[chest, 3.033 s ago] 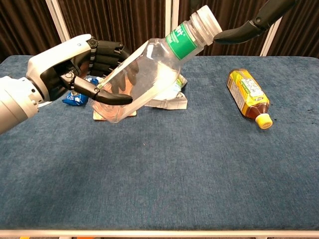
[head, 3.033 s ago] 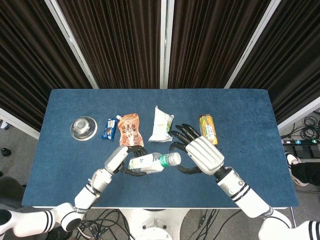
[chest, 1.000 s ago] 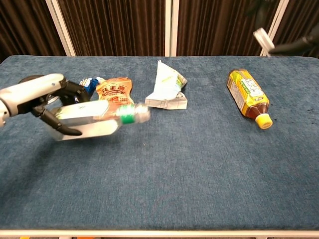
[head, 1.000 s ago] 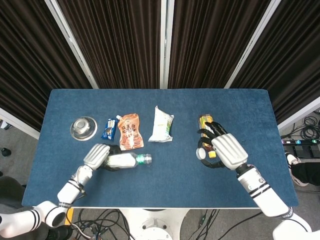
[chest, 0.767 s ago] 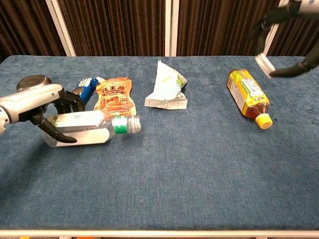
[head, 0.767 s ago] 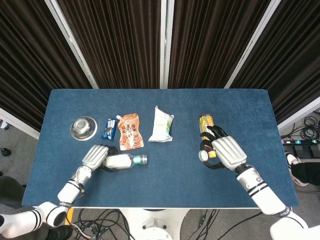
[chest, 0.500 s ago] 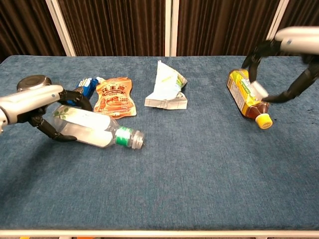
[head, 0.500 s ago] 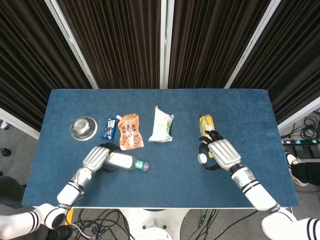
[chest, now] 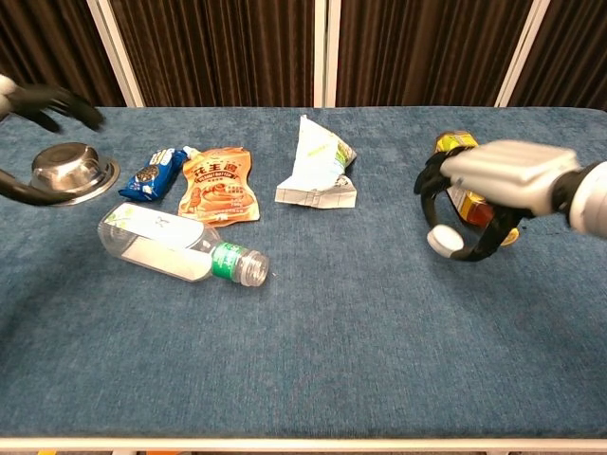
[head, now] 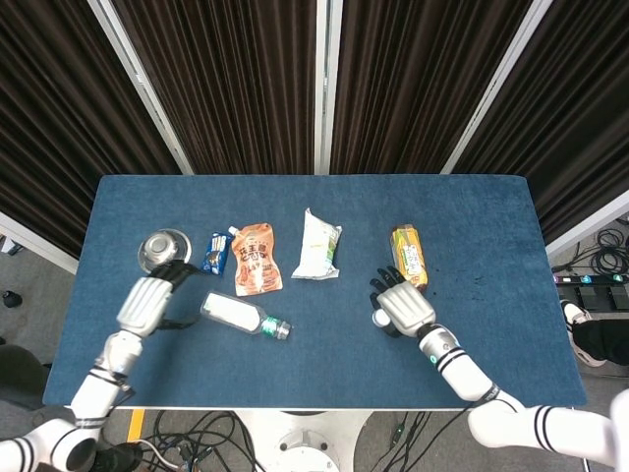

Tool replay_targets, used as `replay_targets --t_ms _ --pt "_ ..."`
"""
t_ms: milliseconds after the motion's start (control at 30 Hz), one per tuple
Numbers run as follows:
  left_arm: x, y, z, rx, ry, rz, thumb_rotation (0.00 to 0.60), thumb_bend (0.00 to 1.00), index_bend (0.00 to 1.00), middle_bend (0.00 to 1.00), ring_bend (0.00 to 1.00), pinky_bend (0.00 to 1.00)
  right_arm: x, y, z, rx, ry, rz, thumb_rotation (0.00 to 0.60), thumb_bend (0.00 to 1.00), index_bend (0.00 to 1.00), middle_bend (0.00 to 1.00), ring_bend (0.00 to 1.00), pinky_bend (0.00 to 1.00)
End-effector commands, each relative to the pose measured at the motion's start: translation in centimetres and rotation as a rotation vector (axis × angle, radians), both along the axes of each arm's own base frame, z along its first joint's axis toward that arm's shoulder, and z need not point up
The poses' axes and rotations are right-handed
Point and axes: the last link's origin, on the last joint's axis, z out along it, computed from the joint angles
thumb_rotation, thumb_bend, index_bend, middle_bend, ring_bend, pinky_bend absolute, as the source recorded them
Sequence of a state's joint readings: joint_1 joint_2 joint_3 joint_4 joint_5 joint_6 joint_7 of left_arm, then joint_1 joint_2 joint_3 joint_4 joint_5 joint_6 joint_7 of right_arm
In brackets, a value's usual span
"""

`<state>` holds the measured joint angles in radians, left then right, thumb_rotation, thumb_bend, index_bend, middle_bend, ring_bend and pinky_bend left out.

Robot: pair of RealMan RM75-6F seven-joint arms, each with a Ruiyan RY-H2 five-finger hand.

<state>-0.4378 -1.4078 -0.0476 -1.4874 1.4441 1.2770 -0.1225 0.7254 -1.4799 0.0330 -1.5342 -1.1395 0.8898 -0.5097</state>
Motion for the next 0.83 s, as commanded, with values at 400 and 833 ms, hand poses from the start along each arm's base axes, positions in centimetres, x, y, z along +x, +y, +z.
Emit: replay_targets --t_ms 400,833 --pt "-5.8 -3.6 6.5 0.164 0.145 0.146 0.6 0.16 0.25 0.23 0.13 0.22 -4.9 3.6 10.2 -0.349 -0.184 -0.084 0.6 0.29 0.06 0.08 0.0 0.0" --pt "-7.1 -10.2 11.0 0.331 0.233 0.245 0.6 0.16 0.26 0.23 0.13 0.17 -11.9 14.2 19.8 -0.573 -0.308 -0.168 0.6 0.29 0.06 0.03 0.0 0.0"
